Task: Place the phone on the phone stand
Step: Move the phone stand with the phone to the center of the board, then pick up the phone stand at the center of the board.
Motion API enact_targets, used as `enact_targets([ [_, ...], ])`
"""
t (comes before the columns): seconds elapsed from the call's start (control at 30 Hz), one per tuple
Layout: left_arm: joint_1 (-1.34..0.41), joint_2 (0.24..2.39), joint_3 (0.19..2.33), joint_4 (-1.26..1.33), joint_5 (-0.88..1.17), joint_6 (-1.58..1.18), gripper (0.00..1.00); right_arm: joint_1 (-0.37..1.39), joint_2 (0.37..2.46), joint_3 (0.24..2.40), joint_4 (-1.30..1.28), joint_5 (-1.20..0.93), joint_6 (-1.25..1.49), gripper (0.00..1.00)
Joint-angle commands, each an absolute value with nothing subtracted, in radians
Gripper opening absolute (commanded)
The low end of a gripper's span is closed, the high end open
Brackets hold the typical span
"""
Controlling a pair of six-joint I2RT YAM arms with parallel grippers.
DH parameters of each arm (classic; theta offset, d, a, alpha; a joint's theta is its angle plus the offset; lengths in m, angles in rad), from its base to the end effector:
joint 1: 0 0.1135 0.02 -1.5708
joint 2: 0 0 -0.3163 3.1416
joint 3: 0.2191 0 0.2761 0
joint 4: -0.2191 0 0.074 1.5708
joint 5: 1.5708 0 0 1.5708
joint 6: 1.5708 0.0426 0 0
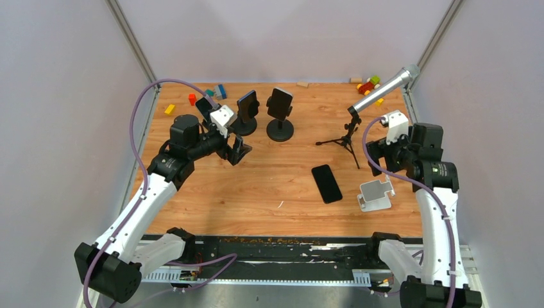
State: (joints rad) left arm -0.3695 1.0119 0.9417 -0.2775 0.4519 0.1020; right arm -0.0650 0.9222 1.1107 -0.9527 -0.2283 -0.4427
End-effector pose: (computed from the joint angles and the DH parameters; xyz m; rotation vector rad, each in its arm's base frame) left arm 0.2086 -0.1007 0.3844 0.7435 1.7804 -0.6121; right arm 0.1661 -0.0011 0.3951 -0.5441 2.2454 0.0088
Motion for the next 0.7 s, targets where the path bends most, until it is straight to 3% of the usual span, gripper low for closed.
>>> enact_targets([
  [0.0,-0.362,1.009,0.968,-0.263,0.485,0.098,1.0,-0.189,0.918,1.093,-1.085,-0.283,-0.508,0.9],
  [0.17,-0.362,1.008,0.953,-0.252,0.491,0.096,1.0,-0.282,0.968,1.065,-1.165,-0.312,-0.61,0.85],
  [0.43,-0.362,1.006,0.946,-0.249,0.49,0.095,1.0,-0.342,1.086,1.032,-1.207,-0.342,-0.722,0.66],
  [0.67,-0.362,1.012,0.943,-0.25,0.487,0.096,1.0,-0.427,1.223,1.057,-1.286,-0.482,-0.847,0.58],
])
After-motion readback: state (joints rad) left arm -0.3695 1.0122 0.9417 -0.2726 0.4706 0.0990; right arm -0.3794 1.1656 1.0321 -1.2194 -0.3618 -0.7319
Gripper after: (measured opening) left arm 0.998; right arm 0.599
